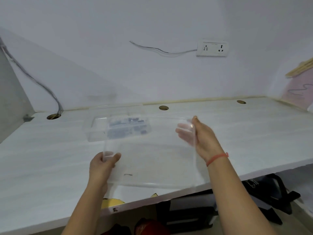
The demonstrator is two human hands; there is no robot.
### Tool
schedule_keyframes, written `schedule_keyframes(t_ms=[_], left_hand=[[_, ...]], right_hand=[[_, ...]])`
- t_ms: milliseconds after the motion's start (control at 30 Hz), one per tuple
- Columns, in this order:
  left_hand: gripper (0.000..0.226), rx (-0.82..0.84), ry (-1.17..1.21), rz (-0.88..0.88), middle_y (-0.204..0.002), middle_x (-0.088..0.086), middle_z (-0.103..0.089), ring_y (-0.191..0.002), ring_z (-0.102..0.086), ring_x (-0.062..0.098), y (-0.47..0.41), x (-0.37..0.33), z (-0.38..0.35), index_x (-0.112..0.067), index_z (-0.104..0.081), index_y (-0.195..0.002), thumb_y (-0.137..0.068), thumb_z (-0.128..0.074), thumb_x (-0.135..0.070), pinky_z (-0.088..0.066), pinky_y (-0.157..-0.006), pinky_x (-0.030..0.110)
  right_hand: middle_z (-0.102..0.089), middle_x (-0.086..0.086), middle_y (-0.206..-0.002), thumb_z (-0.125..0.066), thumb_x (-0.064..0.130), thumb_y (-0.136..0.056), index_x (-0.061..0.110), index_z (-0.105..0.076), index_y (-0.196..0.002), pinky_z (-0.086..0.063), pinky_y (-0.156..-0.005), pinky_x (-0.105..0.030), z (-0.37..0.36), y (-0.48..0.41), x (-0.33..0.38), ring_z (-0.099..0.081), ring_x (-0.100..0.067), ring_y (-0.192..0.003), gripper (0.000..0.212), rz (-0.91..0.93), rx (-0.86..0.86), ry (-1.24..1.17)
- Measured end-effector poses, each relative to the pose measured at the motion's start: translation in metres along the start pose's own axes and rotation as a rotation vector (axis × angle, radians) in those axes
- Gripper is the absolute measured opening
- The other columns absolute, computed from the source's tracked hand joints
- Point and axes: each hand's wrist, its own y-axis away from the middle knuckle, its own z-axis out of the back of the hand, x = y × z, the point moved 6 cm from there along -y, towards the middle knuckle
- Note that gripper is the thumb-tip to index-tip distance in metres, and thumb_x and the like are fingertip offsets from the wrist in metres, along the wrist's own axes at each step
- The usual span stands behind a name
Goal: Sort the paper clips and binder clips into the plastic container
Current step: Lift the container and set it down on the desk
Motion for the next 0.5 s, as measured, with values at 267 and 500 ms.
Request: schedule_keyframes(t_ms=[267,500], left_hand=[[0.014,-0.287,-0.046,-0.016,-0.082,0.014,-0.058,-0.075,-0.053,0.031,-0.019,0.012,0.055,-0.001,-0.059,-0.090,-0.080,-0.061,-0.012,-0.038,-0.058,0.030],[0.041,-0.277,0.009,-0.230,-0.118,-0.007,-0.056,-0.108,-0.053,0.014,-0.048,-0.011,0.065,-0.019,-0.050,-0.126,-0.087,-0.054,-0.007,-0.042,-0.087,0.030]], right_hand=[[-0.069,-0.008,-0.089,-0.051,0.009,-0.092,0.008,-0.052,-0.110,-0.055,-0.058,-0.029,-0.026,0.007,-0.106,-0.063,-0.018,-0.067,0.018,-0.156,0.148,0.353],[-0.057,0.001,-0.111,-0.050,0.013,-0.093,0.017,-0.050,-0.117,-0.044,-0.074,-0.020,-0.073,-0.047,-0.088,-0.055,-0.013,-0.095,0.024,0.075,0.074,0.423]])
